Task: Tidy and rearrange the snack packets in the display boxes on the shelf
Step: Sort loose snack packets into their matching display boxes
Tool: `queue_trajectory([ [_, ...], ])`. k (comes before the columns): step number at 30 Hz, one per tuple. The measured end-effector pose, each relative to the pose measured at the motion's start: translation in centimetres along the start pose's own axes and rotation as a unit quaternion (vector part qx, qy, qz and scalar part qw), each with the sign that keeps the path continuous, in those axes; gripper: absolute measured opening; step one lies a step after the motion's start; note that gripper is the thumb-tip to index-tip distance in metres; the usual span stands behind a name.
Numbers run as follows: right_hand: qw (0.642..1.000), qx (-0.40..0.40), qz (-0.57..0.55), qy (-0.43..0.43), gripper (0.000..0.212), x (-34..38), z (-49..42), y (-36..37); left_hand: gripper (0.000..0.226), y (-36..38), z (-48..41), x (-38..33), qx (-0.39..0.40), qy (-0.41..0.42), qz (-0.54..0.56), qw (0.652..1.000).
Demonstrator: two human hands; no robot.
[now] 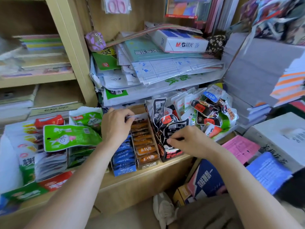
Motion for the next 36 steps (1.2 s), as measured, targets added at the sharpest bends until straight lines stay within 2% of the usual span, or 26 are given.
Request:
queue_trajectory([
  [3,0.985,-0.169,-0.015,-0.044,0.018,1.0,1.9,-3.4,0.01,-0.3,-0.1,0.5,-0.013,-0.011,0.052,0.999],
  [5,0.965,-0.251,-0.045,-0.06,0.009,1.4,3.1,-5.1,0.01,-1.1,0.0,0.6,-0.039,-0.015,0.092,0.995],
  [8,0.953,-0.287,-0.065,-0.071,0.004,1.6,3.7,-5.7,0.009,-2.8,0.7,0.7,-0.084,-0.018,0.147,0.985],
  [11,0.945,-0.306,-0.078,-0.085,0.01,2.4,3.5,-5.6,0.009,-4.3,1.5,1.4,-0.116,-0.019,0.205,0.972],
  [16,0.952,-0.266,-0.114,-0.099,0.036,5.0,1.2,-4.2,0.005,-7.5,3.5,2.7,-0.167,-0.027,0.341,0.925],
  [20,0.965,-0.173,-0.163,-0.108,0.069,7.1,-1.6,-2.0,0.004,-7.6,5.0,3.8,-0.13,-0.071,0.463,0.874],
  [24,0.957,-0.069,-0.231,-0.161,0.058,10.0,-3.9,0.5,0.008,-7.6,7.8,5.7,-0.123,-0.115,0.546,0.821],
  [27,0.942,-0.059,-0.278,-0.176,0.045,12.0,-4.7,1.3,0.005,-8.1,10.0,7.6,-0.138,-0.149,0.598,0.775],
  [29,0.923,-0.065,-0.332,-0.183,0.035,13.4,-5.2,1.9,0.012,-8.8,11.2,8.5,-0.141,-0.151,0.627,0.751],
  [31,0.907,-0.077,-0.367,-0.193,0.029,15.0,-5.9,2.6,0.024,-9.7,12.5,9.3,-0.125,-0.14,0.614,0.766],
  [34,0.897,-0.102,-0.375,-0.21,0.026,17.6,-6.9,3.5,0.031,-11.8,15.1,11.8,-0.124,-0.147,0.534,0.823],
  [36,0.9,-0.118,-0.367,-0.204,0.028,18.8,-7.4,4.2,0.028,-13.8,17.1,14.7,-0.143,-0.169,0.426,0.877],
])
Point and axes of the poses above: each hand's wrist, its own z-axis away from the middle knuckle, its own y-axis out of the palm, x = y × z, the point moved 10 cm from there along -z, towards the middle knuckle, and after that the axes turned 13 degrees about x, right-handed, at the moved point
